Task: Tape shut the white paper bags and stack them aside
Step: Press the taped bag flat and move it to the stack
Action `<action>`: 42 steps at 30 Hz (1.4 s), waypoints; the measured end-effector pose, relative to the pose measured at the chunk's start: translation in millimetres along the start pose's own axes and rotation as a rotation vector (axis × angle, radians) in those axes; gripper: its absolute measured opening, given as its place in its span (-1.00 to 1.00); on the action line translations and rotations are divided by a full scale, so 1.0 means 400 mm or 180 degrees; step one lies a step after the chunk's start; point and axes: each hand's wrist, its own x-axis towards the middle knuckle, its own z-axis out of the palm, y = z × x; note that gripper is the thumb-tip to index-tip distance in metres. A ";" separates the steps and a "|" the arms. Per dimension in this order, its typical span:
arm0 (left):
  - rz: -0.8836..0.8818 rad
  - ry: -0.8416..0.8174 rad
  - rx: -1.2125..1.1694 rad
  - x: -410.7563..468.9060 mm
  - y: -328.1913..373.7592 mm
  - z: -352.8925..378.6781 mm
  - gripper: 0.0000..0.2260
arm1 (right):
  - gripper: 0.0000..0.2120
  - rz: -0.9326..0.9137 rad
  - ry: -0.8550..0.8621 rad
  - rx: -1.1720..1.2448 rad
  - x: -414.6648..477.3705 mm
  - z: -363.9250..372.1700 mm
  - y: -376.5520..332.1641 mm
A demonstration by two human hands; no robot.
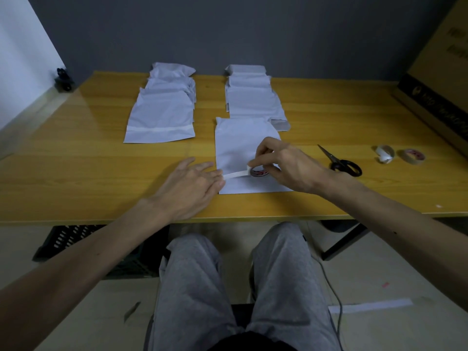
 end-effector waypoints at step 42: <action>0.0183 0.0157 -0.0553 -0.004 0.011 0.010 -0.55 | -0.60 0.0089 -0.0078 0.0003 0.025 0.023 -0.038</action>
